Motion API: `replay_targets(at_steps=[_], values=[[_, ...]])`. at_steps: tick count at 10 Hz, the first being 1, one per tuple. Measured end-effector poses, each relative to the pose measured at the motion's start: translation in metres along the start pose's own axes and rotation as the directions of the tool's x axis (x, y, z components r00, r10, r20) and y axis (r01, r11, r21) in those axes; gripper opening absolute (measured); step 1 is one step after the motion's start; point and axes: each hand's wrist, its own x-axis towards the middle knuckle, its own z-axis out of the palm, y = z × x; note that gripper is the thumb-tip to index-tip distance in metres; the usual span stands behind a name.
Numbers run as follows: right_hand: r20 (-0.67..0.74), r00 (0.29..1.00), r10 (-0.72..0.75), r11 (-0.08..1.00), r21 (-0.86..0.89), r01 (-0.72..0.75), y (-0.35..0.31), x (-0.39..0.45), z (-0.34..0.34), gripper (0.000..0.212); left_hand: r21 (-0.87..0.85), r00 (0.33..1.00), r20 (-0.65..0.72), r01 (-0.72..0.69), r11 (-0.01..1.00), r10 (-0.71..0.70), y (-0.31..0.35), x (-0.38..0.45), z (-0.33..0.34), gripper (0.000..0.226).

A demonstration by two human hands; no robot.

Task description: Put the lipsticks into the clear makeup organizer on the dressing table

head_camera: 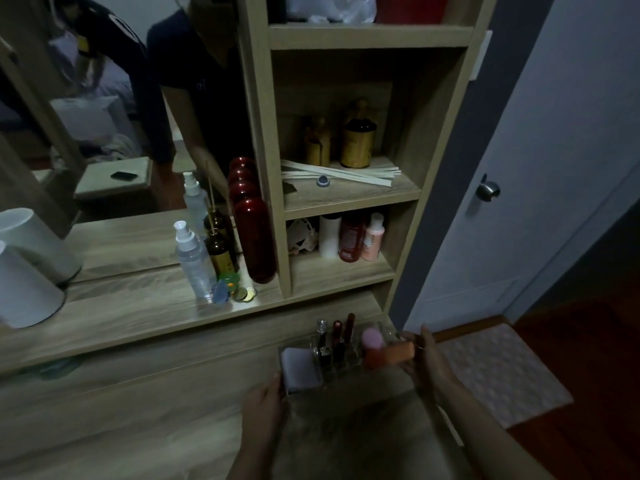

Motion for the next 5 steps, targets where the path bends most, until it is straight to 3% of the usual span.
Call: replay_targets(at_steps=[1,3,5], values=[[-0.059,0.998,0.026,0.999,0.044,-0.023,-0.001,0.003,-0.005,0.050,0.021,1.000,0.021,-0.003,1.000,0.002,0.005,0.002,0.005,0.031],[-0.096,0.992,0.083,0.985,0.162,-0.067,-0.003,0.003,-0.009,0.059,-0.147,0.999,0.012,0.052,0.988,-0.051,0.008,0.002,0.008,0.026],[-0.001,0.999,0.049,0.983,0.176,-0.048,-0.012,-0.012,-0.007,0.065,-0.132,0.993,0.040,0.112,0.985,-0.107,0.004,0.002,0.008,0.031]])
